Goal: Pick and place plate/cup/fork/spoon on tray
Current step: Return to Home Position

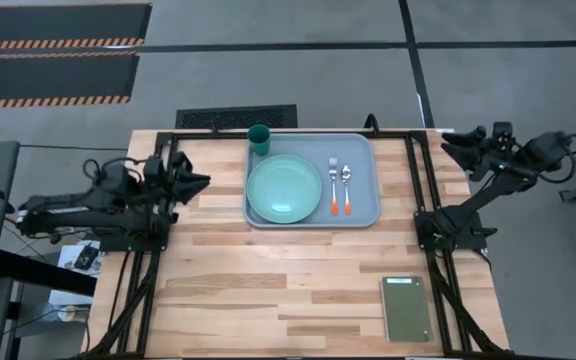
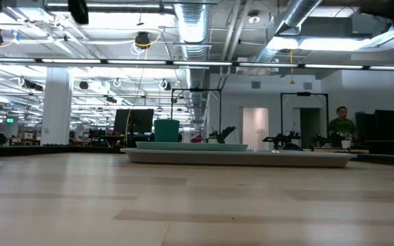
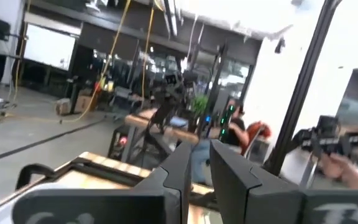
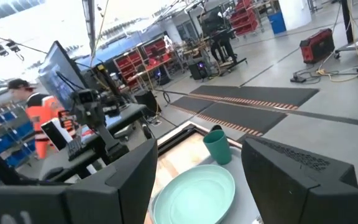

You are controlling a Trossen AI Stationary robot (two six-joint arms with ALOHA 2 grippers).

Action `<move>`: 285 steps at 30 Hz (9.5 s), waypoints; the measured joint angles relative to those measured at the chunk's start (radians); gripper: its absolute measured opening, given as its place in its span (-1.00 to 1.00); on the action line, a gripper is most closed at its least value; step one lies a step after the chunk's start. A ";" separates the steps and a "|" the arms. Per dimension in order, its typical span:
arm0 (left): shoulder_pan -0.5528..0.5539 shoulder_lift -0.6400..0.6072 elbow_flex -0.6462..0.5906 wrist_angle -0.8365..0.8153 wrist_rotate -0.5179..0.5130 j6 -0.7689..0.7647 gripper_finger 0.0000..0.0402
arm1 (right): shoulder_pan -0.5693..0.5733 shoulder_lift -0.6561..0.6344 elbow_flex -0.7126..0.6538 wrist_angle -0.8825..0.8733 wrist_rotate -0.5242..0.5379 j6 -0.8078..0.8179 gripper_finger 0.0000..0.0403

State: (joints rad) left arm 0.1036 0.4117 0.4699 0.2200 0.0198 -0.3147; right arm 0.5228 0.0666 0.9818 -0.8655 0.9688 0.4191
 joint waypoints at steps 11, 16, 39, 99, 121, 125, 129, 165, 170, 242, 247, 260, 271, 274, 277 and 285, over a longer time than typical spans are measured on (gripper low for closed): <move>0.000 -0.203 -0.245 0.105 -0.047 -0.074 -0.77 | 0.000 -0.062 -0.081 -0.013 0.075 0.023 0.29; 0.000 -0.297 -0.259 0.014 -0.055 -0.090 -0.77 | 0.006 -0.062 -0.062 -0.023 0.089 0.009 0.29; 0.000 -0.404 -0.259 -0.254 -0.192 -0.079 -0.77 | 0.227 -0.062 -0.369 0.362 0.050 -0.208 0.29; 0.000 -0.406 -0.459 -0.168 -0.208 -0.044 -0.77 | -0.059 -0.055 -0.976 0.929 0.001 -0.423 0.29; 0.000 -0.407 -0.449 -0.139 -0.254 0.015 -0.77 | -0.530 -0.062 -0.629 0.659 -0.740 -0.514 0.29; 0.000 -0.406 -0.449 -0.152 -0.226 0.015 -0.77 | -0.489 -0.063 -0.518 0.550 -0.740 -0.467 0.29; 0.000 -0.406 -0.449 -0.150 -0.225 0.015 -0.77 | -0.454 -0.063 -0.610 0.638 -0.713 -0.494 0.29; 0.000 -0.399 -0.461 -0.166 -0.162 -0.005 -0.77 | -0.438 0.004 -0.967 0.930 -0.444 -0.382 0.29; 0.000 -0.399 -0.462 -0.166 -0.162 -0.005 -0.77 | -0.438 0.005 -0.967 0.931 -0.444 -0.383 0.29; 0.000 -0.399 -0.463 -0.166 -0.161 -0.007 -0.77 | -0.438 0.005 -0.968 0.926 -0.444 -0.384 0.29; 0.000 -0.399 -0.463 -0.166 -0.162 -0.007 -0.77 | -0.438 0.005 -0.968 0.926 -0.444 -0.384 0.29; 0.000 -0.399 -0.463 -0.166 -0.162 -0.007 -0.77 | -0.438 0.005 -0.968 0.926 -0.444 -0.384 0.29; 0.000 -0.399 -0.464 -0.166 -0.162 -0.007 -0.77 | -0.438 0.005 -0.968 0.926 -0.445 -0.384 0.29; 0.000 -0.399 -0.463 -0.166 -0.161 -0.007 -0.77 | -0.438 0.005 -0.968 0.926 -0.445 -0.384 0.29; 0.000 -0.399 -0.463 -0.166 -0.161 -0.007 -0.77 | -0.438 0.005 -0.968 0.926 -0.445 -0.384 0.29; 0.000 -0.399 -0.463 -0.166 -0.161 -0.007 -0.77 | -0.438 0.005 -0.968 0.926 -0.445 -0.384 0.29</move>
State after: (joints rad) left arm 0.1032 0.0131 0.0067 0.0544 -0.1417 -0.3214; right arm 0.0849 0.0719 0.0139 0.0601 0.5243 0.0349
